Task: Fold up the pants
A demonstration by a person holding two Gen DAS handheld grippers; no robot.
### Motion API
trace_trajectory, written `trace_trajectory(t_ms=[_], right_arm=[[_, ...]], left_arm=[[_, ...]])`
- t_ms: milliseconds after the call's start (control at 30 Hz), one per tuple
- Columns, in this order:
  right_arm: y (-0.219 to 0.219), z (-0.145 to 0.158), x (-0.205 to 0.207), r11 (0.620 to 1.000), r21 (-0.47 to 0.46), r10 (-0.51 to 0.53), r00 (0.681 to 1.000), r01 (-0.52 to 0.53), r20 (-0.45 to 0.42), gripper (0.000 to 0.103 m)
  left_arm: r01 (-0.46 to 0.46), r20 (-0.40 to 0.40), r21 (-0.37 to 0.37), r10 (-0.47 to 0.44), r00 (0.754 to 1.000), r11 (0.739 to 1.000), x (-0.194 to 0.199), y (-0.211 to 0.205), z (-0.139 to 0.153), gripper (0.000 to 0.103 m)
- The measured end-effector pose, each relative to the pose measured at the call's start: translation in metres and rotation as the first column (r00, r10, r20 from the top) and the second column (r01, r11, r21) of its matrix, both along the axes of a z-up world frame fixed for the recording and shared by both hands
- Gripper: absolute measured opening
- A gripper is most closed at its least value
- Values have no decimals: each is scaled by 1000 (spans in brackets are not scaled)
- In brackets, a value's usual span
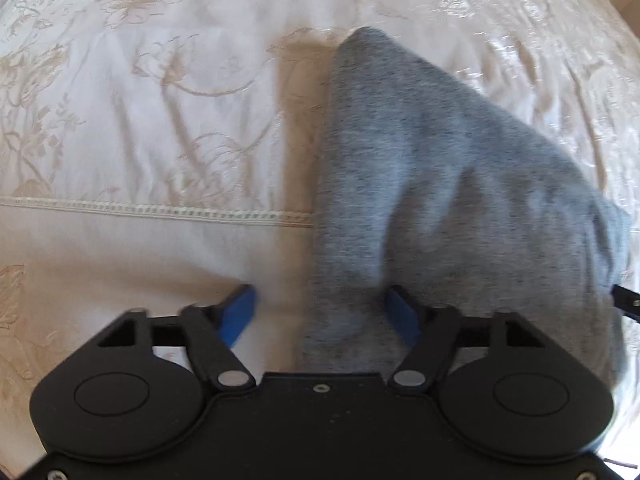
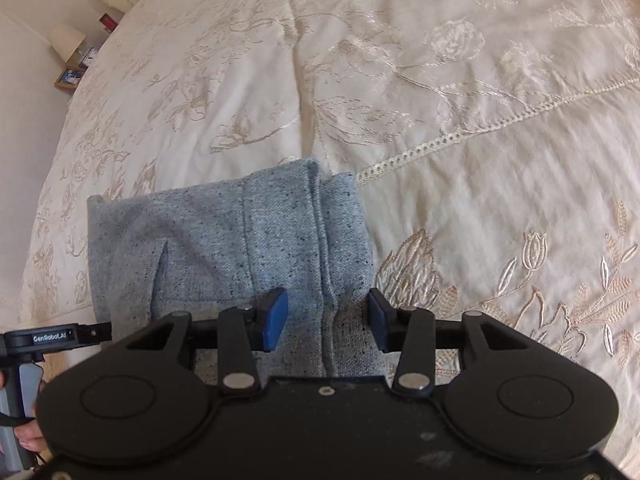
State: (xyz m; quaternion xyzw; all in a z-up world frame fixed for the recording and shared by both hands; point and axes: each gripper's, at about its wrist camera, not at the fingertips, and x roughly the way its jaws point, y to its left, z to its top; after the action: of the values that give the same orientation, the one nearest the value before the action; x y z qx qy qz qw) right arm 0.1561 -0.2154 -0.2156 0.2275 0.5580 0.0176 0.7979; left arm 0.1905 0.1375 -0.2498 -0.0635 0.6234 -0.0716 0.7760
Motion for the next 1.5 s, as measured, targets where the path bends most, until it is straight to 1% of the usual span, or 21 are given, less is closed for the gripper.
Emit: trace_trajectory(t_ms=[33, 67, 100, 167, 233, 300, 433, 567, 667, 733, 767, 800, 833, 867, 900, 933, 967, 1033, 1233, 1333, 1500], right_arm=[[4, 4, -1, 1000, -22, 14, 1000, -13, 6, 20], [10, 12, -4, 998, -51, 28, 1000, -27, 14, 18], [15, 18, -4, 997, -69, 32, 999, -30, 26, 17], [16, 31, -8, 997, -71, 5, 999, -2, 48, 14], [17, 45, -13, 998, -62, -19, 997, 24, 73, 13], [20, 59, -16, 998, -63, -16, 995, 22, 97, 13], [41, 85, -11, 996, -85, 52, 986, -39, 156, 13], [76, 103, 12, 993, -55, 115, 971, -106, 208, 13], [107, 108, 43, 986, -36, 168, 954, -164, 247, 13], [132, 112, 65, 976, -36, 214, 935, -213, 284, 13], [144, 111, 77, 972, -37, 233, 927, -233, 295, 13], [156, 110, 88, 968, -40, 247, 924, -246, 292, 14], [166, 107, 100, 966, -55, 256, 926, -251, 276, 19], [178, 104, 111, 965, -97, 259, 932, -242, 254, 20], [186, 100, 118, 960, -131, 270, 934, -246, 232, 20], [192, 98, 122, 956, -152, 280, 936, -251, 215, 20], [196, 98, 123, 953, -164, 285, 937, -255, 200, 20], [200, 101, 113, 950, -157, 297, 935, -269, 193, 21], [218, 119, 79, 925, -187, 366, 909, -332, 197, 23], [220, 129, 66, 925, -177, 370, 907, -337, 203, 24], [223, 146, 44, 924, -173, 374, 902, -341, 218, 26]], left_arm=[[11, -15, -61, -12, 1000, 998, 1, -4, 5, 23], [6, -6, -27, -6, 1000, 1000, 2, -10, 11, 21], [17, 9, 1, -17, 1000, 1000, 1, -15, 16, 14], [23, 57, 17, -24, 998, 1000, -4, -19, 29, 11], [7, 102, 4, -7, 995, 1000, -10, -16, 45, 10], [-4, 142, 1, 4, 990, 1000, -16, -12, 59, 10], [-25, 210, -33, 31, 977, 999, -20, -1, 87, 10], [-83, 274, 3, 79, 959, 997, -16, 12, 106, 9], [-137, 310, 23, 123, 943, 990, -8, 40, 116, 10], [-180, 339, 55, 151, 928, 982, -1, 58, 117, 10], [-207, 341, 61, 174, 924, 976, 3, 71, 117, 10], [-233, 330, 66, 199, 923, 970, 7, 82, 114, 15], [-263, 310, 82, 226, 924, 961, 12, 93, 110, 19], [-308, 284, 121, 265, 922, 944, 17, 105, 104, 24], [-349, 266, 153, 302, 916, 925, 19, 114, 99, 21], [-380, 256, 166, 332, 908, 910, 20, 122, 95, 20], [-405, 250, 161, 359, 899, 900, 17, 129, 94, 20], [-430, 240, 139, 390, 889, 892, 12, 136, 94, 20], [-430, 213, 138, 397, 893, 892, -3, 119, 101, 20], [-407, 203, 135, 376, 904, 904, -8, 101, 110, 22], [-366, 215, 138, 333, 918, 920, -17, 72, 122, 22]])
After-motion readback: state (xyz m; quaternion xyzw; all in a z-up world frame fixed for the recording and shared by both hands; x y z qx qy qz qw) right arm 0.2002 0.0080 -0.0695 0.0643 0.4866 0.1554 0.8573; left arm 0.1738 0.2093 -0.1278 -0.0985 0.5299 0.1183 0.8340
